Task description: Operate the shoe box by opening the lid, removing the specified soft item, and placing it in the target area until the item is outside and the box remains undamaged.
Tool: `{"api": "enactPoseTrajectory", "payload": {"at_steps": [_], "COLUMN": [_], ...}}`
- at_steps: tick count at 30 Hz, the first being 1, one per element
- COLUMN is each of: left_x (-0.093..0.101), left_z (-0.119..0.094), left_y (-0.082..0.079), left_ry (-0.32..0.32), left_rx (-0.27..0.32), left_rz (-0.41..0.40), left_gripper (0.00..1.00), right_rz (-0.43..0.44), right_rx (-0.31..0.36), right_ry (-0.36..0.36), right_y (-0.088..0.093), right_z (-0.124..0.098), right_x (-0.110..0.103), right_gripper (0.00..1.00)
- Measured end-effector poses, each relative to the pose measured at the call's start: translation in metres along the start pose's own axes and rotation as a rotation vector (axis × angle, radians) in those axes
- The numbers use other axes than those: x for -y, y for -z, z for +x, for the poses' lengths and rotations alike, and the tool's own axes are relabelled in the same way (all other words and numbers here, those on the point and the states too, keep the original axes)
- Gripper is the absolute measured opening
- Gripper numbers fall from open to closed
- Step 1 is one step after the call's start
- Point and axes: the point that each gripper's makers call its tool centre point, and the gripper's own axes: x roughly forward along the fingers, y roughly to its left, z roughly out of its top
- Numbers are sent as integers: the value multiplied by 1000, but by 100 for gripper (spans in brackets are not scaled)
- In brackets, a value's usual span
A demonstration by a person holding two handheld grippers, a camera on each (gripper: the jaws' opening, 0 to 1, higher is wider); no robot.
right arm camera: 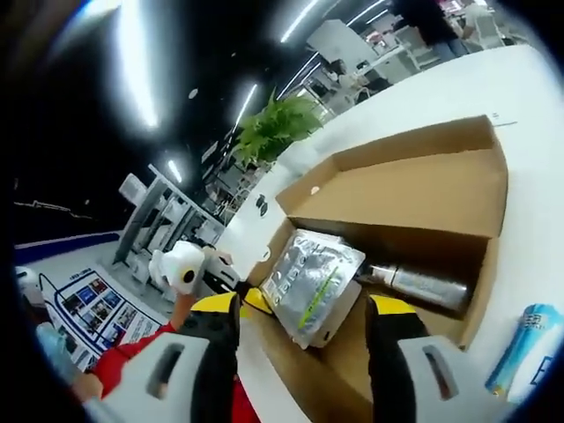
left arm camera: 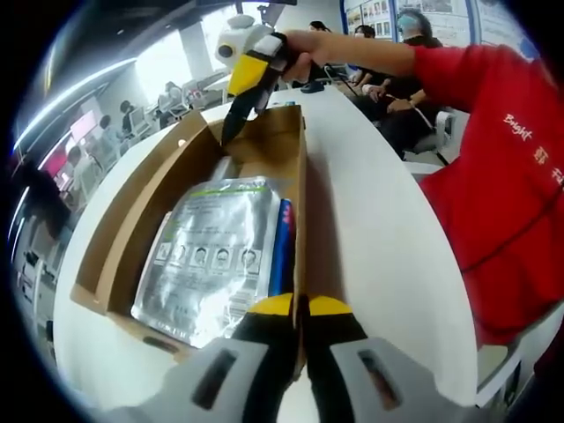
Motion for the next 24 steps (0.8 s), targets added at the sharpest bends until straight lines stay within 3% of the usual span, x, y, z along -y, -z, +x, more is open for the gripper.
{"api": "enactPoseTrajectory", "payload": {"at_steps": [7,16,24], "left_x": [-1,-2,0], "left_z": [0,0,0], "left_y": [2,2,1], "left_ry": [0,-3,-3], "left_rx": [0,2,1], "left_rz": [-1,1,2], "left_gripper": [2,2,2], "right_rz": [62,57,66], "right_rx": [-9,-39,-28], "right_ry": [-2,25,52], "right_y": [4,17,15], "right_z": [6,15,12], "right_x": [1,-6,-15], "right_gripper": [56,55,56]}}
